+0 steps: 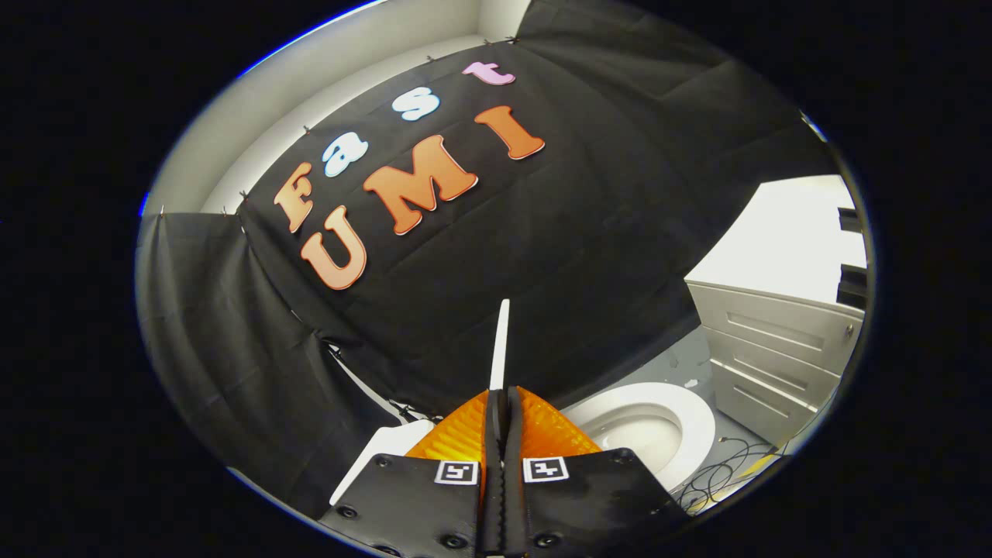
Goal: Open the toilet lid.
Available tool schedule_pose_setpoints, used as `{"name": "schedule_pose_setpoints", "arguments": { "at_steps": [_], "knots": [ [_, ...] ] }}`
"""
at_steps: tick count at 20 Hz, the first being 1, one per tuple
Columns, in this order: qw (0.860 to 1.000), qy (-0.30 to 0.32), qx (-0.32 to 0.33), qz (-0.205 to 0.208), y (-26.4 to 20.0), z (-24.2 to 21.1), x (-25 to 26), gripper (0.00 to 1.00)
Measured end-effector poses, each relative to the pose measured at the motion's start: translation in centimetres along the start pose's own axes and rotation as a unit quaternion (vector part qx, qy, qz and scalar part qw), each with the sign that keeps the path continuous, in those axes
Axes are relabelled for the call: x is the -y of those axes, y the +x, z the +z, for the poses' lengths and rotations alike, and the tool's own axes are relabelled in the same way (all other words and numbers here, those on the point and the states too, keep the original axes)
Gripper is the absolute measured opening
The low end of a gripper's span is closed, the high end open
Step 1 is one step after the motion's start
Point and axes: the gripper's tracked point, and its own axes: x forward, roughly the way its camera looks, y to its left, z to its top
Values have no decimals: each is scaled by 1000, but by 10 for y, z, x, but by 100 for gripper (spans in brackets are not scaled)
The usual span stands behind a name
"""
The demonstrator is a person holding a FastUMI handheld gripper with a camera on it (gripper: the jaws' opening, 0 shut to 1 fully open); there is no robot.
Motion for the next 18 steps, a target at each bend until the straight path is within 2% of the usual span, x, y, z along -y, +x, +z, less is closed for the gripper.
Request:
{"name": "schedule_pose_setpoints", "arguments": {
  "at_steps": [10, 14, 18],
  "knots": [
    [997, -64, -6, 49, -5, -14, -111, 8],
    [992, -105, -15, 67, -6, -30, -151, 8],
    [989, -121, -16, 78, -4, -43, -192, 8]
  ]
}}
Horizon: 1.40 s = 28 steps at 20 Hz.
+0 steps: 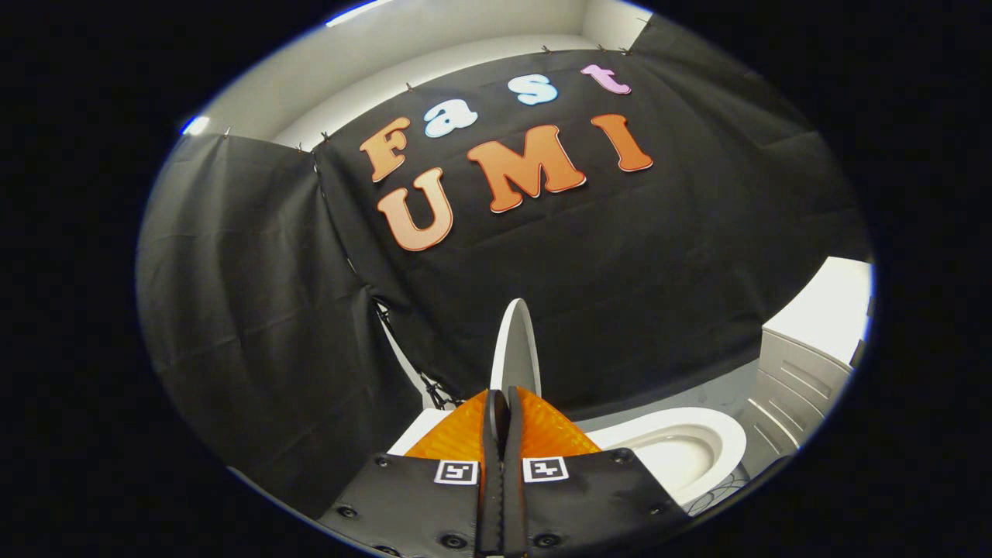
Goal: Open the toilet lid.
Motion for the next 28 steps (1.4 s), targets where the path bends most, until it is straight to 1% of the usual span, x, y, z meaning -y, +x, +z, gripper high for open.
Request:
{"name": "schedule_pose_setpoints", "arguments": {
  "at_steps": [4, 7, 10, 13, 15, 17, 19, 21, 23, 25, 26, 27, 28],
  "knots": [
    [999, -31, -7, 22, 4, -10, -42, 8],
    [998, -53, -6, 18, 6, -18, -67, 8],
    [997, -72, -13, 37, 13, -30, -103, 8],
    [995, -84, -15, 42, 22, -25, -119, 8],
    [995, -88, -17, 45, 22, -34, -132, 8],
    [992, -118, -16, 47, 25, -43, -149, 8],
    [990, -132, -13, 53, 25, -53, -166, 8],
    [987, -144, -15, 65, 27, -67, -183, 8],
    [980, -179, -14, 81, 30, -77, -201, 8],
    [976, -195, -24, 99, 31, -96, -222, 8],
    [973, -211, -10, 88, 28, -92, -221, 8],
    [971, -223, -23, 83, 28, -95, -217, 8],
    [970, -226, -14, 85, 29, -93, -218, 8]
  ]
}}
